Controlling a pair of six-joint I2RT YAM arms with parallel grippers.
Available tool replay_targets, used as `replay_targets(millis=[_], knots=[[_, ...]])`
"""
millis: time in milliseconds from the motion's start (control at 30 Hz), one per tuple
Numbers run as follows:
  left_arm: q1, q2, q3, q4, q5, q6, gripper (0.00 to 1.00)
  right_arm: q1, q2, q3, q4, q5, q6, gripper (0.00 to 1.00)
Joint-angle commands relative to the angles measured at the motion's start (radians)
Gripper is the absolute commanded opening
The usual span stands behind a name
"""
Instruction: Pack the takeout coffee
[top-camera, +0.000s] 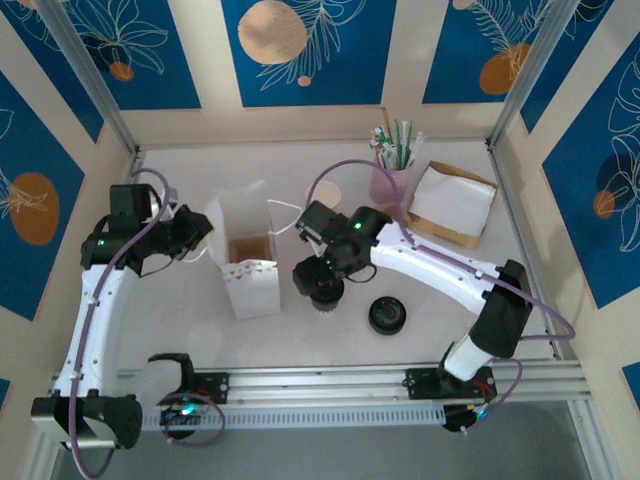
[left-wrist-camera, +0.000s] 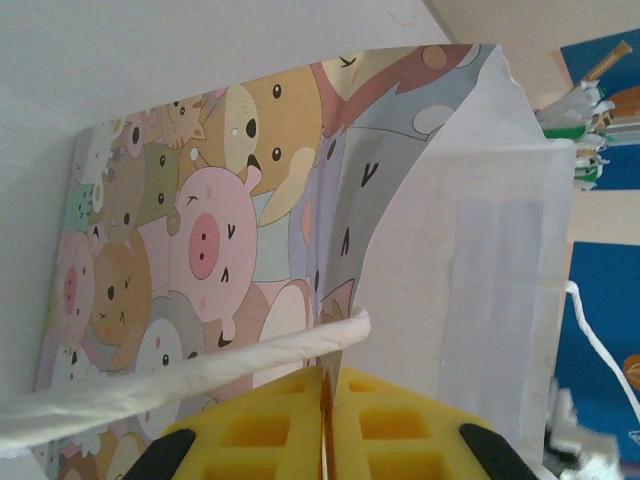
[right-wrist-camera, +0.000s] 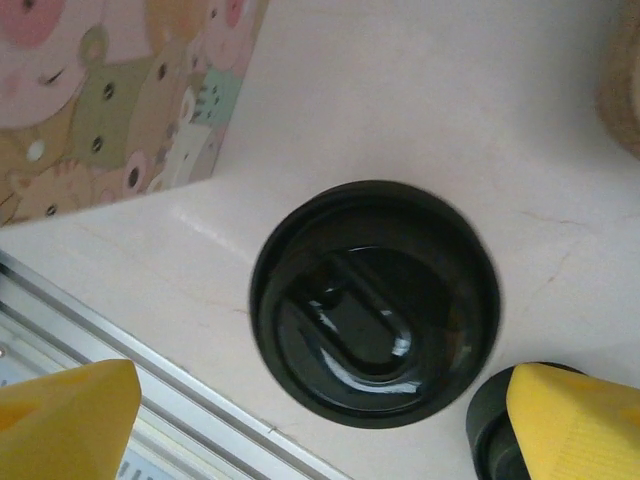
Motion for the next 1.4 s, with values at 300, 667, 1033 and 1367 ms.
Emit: replay_targets(millis=[300, 667, 1033, 1367], knots=[[0.015, 0.02, -0.006, 0.044, 0.032, -0.034, 0.1, -0.069, -0.03, -0.019, 0.015, -0.069, -0.369, 0.9], [0.021, 0.031, 0.004, 0.033, 0.023, -0.016, 0.12, -0.046, -0.061, -0.13, 0.092, -0.087, -0.437, 0.87], [0.023, 0.027, -0.003, 0.037, 0.021, -0.015, 0.12, -0.028, 0.0, -0.126, 0.101, -0.066, -0.381, 0.86], [0.024, 0.025, -0.005, 0.036, 0.022, -0.012, 0.12, -0.027, 0.031, -0.123, 0.094, -0.044, -0.36, 0.85]])
